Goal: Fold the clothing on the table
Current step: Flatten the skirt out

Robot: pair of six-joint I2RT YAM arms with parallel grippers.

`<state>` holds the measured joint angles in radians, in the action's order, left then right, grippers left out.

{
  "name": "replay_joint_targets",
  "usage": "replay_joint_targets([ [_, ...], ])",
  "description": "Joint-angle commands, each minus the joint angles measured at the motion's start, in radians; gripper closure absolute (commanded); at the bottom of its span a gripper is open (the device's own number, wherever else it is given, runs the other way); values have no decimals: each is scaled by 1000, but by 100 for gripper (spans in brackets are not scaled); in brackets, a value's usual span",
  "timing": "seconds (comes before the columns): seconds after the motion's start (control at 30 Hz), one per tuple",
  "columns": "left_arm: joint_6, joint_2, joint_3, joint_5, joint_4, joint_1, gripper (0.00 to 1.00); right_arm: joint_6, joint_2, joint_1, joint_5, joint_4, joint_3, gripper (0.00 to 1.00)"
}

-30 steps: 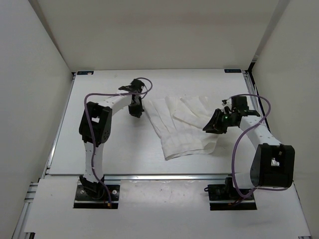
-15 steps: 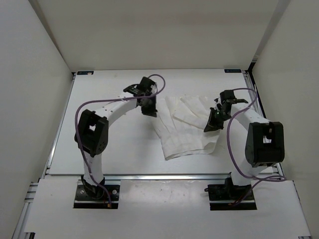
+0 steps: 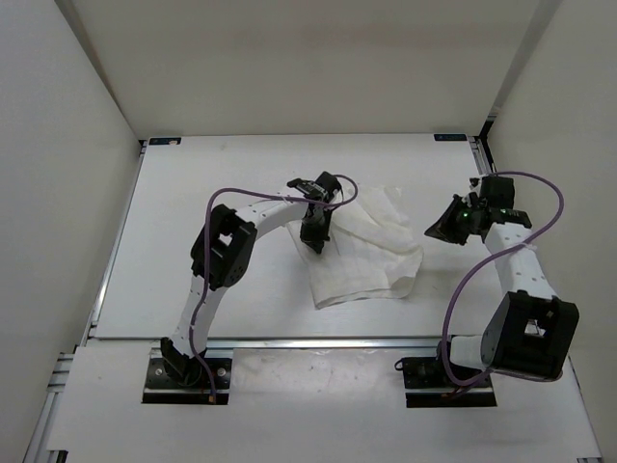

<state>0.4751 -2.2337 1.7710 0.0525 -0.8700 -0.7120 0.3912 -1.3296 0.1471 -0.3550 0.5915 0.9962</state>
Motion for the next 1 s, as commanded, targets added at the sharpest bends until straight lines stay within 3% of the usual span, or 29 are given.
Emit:
replay_joint_targets([
  [0.0, 2, -38, 19, -88, -127, 46, 100, 31, 26, 20, -75, -50, -31, 100],
  [0.33, 11, -89, 111, -85, -159, 304, 100, 3, -89, -104, -133, -47, -8, 94],
  [0.5, -23, -90, 243, -37, -212, 293, 100, -43, -229, -234, -225, -2, 192, 96],
  [0.6, -18, 10, 196, -5, -181, 264, 100, -57, -333, -332, -275, 20, 327, 96],
  [0.67, -3, 89, 134, 1, -123, 255, 85, -72, -431, -394, -303, 42, 396, 94],
  [0.73, 3, 164, 47, -8, -89, 263, 74, -86, -497, -441, -335, 108, 502, 84],
  [0.8, 10, 253, -11, -6, -66, 296, 71, -116, -575, -489, -334, 158, 574, 60],
  [0.87, 16, 310, -73, -8, -43, 331, 70, -141, -605, -526, -297, 203, 616, 59],
  [0.97, 16, 381, -149, -8, -20, 391, 69, -175, -632, -567, -297, 208, 585, 71],
])
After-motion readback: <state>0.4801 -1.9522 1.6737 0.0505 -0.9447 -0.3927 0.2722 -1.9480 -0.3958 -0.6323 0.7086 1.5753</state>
